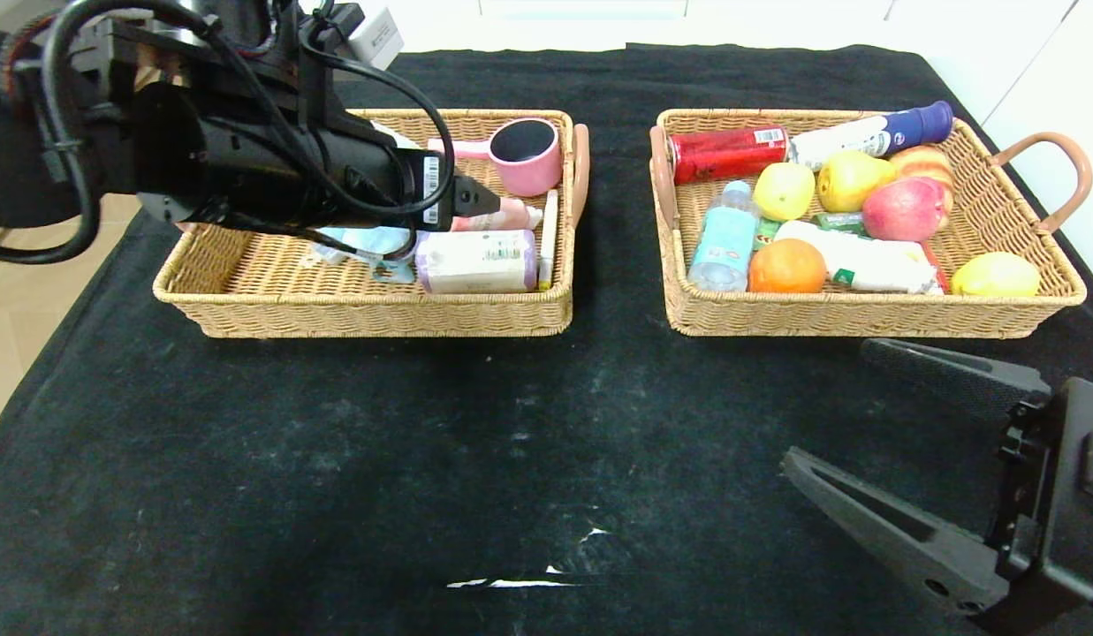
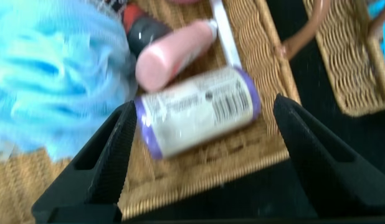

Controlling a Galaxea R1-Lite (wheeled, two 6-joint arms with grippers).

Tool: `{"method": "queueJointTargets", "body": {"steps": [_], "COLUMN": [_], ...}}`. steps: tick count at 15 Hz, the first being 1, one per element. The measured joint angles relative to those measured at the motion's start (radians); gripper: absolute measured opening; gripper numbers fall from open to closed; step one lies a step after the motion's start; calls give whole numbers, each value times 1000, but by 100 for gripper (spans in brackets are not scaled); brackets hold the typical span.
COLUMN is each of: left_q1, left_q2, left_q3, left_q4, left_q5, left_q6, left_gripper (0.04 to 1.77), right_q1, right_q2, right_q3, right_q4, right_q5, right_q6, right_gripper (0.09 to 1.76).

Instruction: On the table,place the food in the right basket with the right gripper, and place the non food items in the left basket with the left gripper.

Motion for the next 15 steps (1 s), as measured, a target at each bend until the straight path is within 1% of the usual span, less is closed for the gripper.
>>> {"method": "queueJointTargets", "body": {"steps": [2,5,7,9,12,13,14,15], "left_q1": [0,3,6,27,75,86,98,116], "left_q2": [-106,-278,-377,-467,-586,-620,-653,-679], "left_q3": [154,404,529,610,721,759,790,809], "left_q4": [-18,-116,-165,-180,-184,-187,-185,-181], "left_q5": [-1,-14,-49,-73,-134,-138,-139,-138], "left_q6": [13,32,45,70,111,137,151,152], "left_gripper": [163,166,167,168,169,169,169,170], "right_q1": [-4,-8,-27,-58,-97,-114,-125,-128], "right_q2": [-14,-24,-29,-37,-54,-65,-87,-117], "right_q3": [-4,-6,-15,-23,-37,-41,-43,-51], "right_q4": [2,3,5,17,49,67,109,187], "right_q5": [1,-1,1,7,0,1,1,2], "right_q6": [1,2,7,9,13,13,10,1], "right_gripper": [171,171,171,171,171,171,171,171]}}
